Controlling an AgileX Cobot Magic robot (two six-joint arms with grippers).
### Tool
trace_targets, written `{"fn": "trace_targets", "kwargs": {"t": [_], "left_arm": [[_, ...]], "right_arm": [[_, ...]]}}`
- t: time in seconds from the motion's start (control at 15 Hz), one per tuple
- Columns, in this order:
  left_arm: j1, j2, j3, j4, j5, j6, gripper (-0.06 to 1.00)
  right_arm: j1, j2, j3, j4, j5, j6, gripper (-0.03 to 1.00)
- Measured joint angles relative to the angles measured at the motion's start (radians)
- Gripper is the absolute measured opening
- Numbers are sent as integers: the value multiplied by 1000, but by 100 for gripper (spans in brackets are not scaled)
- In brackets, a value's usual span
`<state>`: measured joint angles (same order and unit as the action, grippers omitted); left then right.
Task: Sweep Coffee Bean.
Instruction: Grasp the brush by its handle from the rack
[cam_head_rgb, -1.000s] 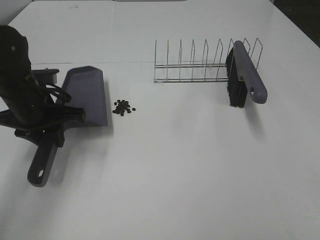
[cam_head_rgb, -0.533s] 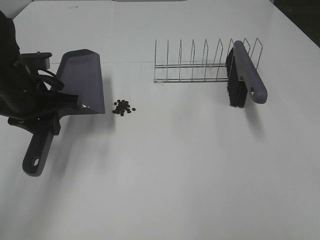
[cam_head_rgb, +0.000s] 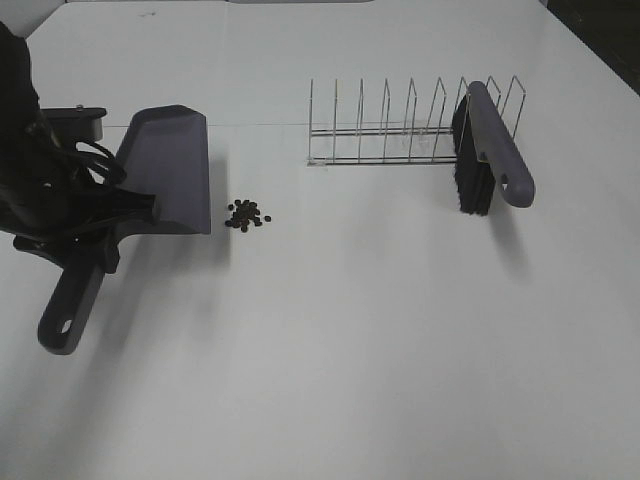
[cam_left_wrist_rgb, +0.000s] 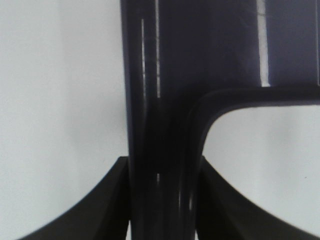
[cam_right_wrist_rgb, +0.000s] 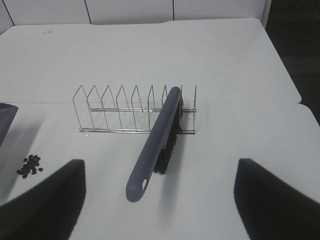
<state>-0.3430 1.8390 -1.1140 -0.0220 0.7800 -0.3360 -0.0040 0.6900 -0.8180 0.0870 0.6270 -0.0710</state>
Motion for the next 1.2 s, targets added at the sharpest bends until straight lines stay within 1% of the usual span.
{"fn": "trace_targets", "kwargs": {"t": [0.07,0.13,0.2,0.6,0.73,0.8,0.93,1.07,1.2], "left_arm": [[0,0,0,0,0,1,32],[0,0,0,0,0,1,32],[0,0,0,0,0,3,32],[0,0,0,0,0,4,32],[0,0,0,0,0,4,32],[0,0,0,0,0,4,32],[0,0,0,0,0,4,32],[0,0,0,0,0,4,32],[0,0,0,0,0,4,32]], "right_arm": [[0,225,-168,3,13,0,69],[-1,270,-205,3,27,0,69],[-4,374,-292,3,68,0,69],[-4,962,-854,3,467,0,69],[-4,1136,-1015,3,562,0,69],[-4,1178,-1056,2,573,0,69],[-4,1315,-1199,2,586,0,69],[-4,1424,-1309,2,586,0,65],[-4,1503,-1381,3,588,-6,63]]}}
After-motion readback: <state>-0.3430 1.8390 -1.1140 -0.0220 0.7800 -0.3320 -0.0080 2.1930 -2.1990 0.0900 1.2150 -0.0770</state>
